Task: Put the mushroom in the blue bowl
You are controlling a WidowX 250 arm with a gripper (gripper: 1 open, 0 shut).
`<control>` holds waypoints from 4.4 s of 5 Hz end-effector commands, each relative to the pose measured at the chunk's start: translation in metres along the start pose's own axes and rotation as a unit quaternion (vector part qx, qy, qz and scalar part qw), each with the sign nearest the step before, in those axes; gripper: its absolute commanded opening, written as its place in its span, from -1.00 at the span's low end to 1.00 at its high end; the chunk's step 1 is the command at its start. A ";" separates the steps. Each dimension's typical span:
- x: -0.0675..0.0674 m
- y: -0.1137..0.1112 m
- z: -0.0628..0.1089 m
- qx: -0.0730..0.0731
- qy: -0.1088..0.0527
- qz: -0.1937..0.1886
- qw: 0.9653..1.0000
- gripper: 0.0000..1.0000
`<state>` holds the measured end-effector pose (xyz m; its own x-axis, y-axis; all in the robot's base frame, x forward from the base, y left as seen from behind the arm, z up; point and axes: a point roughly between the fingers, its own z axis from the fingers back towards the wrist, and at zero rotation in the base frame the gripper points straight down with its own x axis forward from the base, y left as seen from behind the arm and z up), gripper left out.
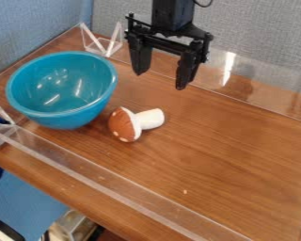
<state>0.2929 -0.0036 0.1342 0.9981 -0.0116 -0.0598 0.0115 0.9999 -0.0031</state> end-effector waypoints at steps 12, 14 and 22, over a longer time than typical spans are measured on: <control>0.051 0.084 -0.068 0.044 0.104 0.017 0.993 1.00; 0.062 0.070 -0.076 0.041 0.108 0.011 0.993 1.00; 0.068 0.033 -0.066 0.012 0.095 0.025 0.995 -1.00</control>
<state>0.3485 0.0233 0.0298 0.9395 0.0238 -0.3418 -0.0175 0.9996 0.0214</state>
